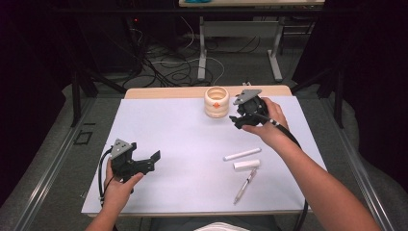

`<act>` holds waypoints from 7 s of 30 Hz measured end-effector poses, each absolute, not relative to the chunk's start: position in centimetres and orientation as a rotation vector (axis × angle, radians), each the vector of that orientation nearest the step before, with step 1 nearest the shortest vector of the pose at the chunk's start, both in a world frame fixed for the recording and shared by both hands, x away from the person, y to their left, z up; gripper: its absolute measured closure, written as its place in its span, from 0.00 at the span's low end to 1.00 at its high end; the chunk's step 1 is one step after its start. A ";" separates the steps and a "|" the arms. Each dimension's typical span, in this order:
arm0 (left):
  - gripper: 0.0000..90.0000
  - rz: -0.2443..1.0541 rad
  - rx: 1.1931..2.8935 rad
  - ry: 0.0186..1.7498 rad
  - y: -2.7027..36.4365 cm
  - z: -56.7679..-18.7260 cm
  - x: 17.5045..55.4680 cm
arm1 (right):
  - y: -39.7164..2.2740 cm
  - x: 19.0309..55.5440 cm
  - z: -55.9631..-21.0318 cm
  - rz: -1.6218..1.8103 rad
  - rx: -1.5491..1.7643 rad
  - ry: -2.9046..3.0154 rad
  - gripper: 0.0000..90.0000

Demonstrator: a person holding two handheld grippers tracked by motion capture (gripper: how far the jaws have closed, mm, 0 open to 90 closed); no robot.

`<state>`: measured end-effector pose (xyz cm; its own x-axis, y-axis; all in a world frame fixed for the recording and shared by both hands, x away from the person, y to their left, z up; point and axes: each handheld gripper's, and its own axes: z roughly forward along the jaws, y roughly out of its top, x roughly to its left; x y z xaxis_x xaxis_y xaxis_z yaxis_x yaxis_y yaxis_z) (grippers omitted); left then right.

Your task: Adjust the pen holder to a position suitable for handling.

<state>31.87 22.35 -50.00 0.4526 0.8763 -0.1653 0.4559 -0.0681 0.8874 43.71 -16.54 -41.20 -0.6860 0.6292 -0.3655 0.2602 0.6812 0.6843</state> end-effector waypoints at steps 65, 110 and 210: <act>0.00 0.477 1.699 1.182 22.8 -50.5 32.0 | -10.5 54.8 -46.9 0.819 0.651 2.427 0.63; 0.01 0.451 1.715 1.207 22.8 -50.9 32.2 | -9.1 52.1 -46.1 0.724 0.485 2.615 0.85; 0.07 0.421 1.794 1.184 20.8 -51.1 32.1 | -19.6 33.6 -44.9 1.226 0.896 2.207 0.26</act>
